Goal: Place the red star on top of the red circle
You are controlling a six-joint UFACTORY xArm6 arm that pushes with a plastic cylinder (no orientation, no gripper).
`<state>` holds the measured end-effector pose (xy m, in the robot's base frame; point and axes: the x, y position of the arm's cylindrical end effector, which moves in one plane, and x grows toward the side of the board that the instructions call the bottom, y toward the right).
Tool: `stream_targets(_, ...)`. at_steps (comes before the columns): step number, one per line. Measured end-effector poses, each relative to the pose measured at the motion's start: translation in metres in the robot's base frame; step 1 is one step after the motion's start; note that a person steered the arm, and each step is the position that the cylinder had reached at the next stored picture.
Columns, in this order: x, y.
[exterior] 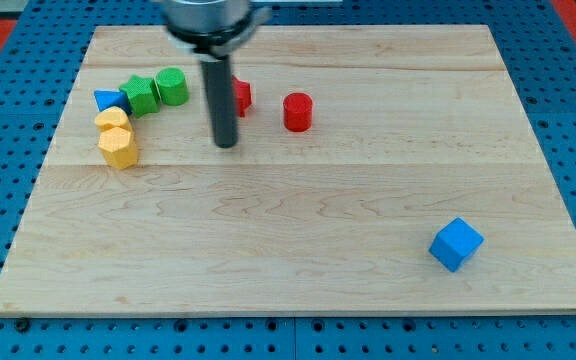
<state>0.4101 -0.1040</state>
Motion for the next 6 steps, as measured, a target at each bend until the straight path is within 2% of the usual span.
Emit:
stream_targets(1, -0.022, -0.048)
stream_targets(2, -0.055, -0.037)
stream_targets(3, -0.068, 0.004)
stream_targets(4, -0.072, 0.089)
stream_targets(5, -0.095, 0.071)
stream_targets(6, -0.139, 0.061)
